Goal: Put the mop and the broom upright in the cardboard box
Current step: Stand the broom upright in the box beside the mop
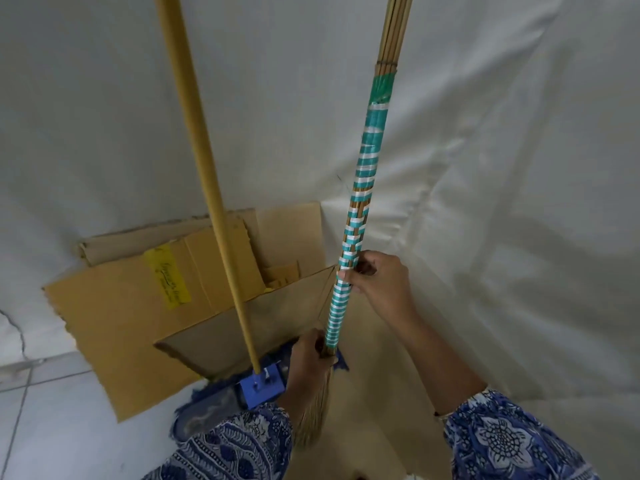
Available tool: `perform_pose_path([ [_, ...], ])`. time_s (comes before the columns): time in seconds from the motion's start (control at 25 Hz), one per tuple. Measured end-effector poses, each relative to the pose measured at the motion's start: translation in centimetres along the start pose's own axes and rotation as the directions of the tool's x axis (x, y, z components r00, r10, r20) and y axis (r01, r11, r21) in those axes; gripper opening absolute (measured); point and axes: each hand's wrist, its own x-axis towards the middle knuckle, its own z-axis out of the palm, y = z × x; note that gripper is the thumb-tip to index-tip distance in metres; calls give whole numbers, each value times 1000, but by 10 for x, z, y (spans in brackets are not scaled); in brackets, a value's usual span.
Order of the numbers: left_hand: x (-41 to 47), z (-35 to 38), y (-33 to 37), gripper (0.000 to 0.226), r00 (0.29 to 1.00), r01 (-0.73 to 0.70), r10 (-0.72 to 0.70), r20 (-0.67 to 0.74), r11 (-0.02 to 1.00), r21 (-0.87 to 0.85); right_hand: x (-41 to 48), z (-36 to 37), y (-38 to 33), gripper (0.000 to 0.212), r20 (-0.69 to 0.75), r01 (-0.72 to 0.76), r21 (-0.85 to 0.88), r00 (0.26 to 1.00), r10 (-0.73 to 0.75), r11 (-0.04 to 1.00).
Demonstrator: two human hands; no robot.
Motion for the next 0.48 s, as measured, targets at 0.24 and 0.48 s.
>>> perform_pose_path([
  [0.24, 87, 108, -57, 16, 979, 185, -186, -85, 982, -21, 90, 21, 141, 21, 196, -43, -59, 979, 54, 997],
  [0.48, 155, 166, -79, 10, 959, 244, -244, -143, 970, -18, 145, 36, 208, 27, 249, 5, -87, 968, 17, 996],
])
